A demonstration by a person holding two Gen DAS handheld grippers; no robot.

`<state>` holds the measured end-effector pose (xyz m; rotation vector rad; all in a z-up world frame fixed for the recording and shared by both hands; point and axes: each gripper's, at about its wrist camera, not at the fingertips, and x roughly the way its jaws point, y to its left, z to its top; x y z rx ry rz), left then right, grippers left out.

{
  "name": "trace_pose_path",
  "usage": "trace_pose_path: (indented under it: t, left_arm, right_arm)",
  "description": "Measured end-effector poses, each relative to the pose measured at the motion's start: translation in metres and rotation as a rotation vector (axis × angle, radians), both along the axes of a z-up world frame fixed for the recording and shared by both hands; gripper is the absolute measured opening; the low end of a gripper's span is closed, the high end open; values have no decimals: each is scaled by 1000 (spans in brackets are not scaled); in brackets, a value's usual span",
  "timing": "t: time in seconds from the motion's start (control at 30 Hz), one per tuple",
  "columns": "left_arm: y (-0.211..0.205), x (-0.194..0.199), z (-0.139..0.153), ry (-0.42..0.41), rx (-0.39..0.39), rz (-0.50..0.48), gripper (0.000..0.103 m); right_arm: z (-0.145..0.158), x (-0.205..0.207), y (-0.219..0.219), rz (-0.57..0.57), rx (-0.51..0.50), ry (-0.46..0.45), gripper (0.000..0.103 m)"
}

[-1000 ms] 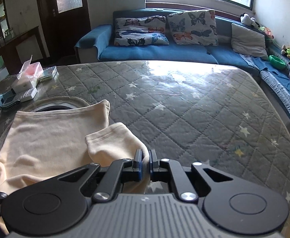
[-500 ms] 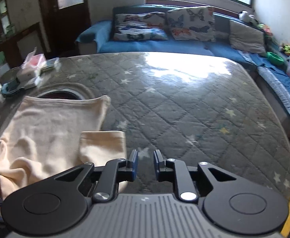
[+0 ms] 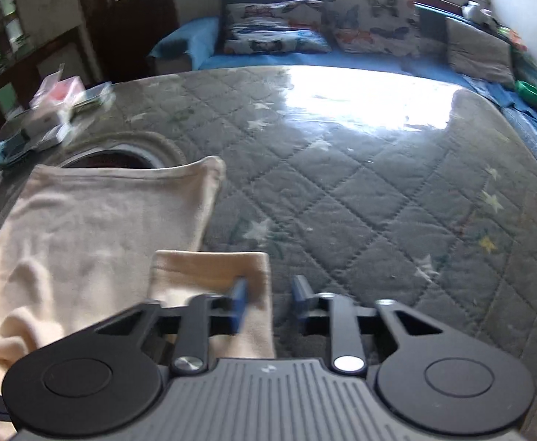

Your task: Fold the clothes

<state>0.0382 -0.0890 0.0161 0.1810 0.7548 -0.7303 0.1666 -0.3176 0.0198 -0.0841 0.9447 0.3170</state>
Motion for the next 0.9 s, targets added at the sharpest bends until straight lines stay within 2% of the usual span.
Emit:
trace_pose_path:
  t: [0.13, 0.27, 0.33, 0.47, 0.57, 0.6, 0.77, 0.9]
  left_arm:
    - [-1, -5, -5, 17, -1, -8, 39]
    - [2, -10, -6, 21, -8, -12, 39]
    - [3, -12, -6, 15, -5, -19, 39]
    - [5, -18, -6, 7, -3, -30, 39]
    - [6, -23, -6, 0, 9, -39, 39]
    - [7, -25, -5, -6, 11, -41, 39]
    - [11, -31, 2, -31, 16, -28, 39]
    - [20, -35, 8, -42, -1, 12, 40]
  right_arm:
    - [5, -8, 6, 28, -75, -48, 2]
    - [30, -23, -4, -24, -193, -167, 1]
    - [39, -27, -10, -50, -250, -193, 1]
    - [51, -42, -25, -104, -427, -216, 2]
    - [50, -50, -31, -133, -515, -202, 9]
    - [51, -52, -33, -135, -509, -202, 9]
    - [55, -62, -29, -79, -312, -150, 10]
    - [41, -65, -15, -46, -210, -82, 10]
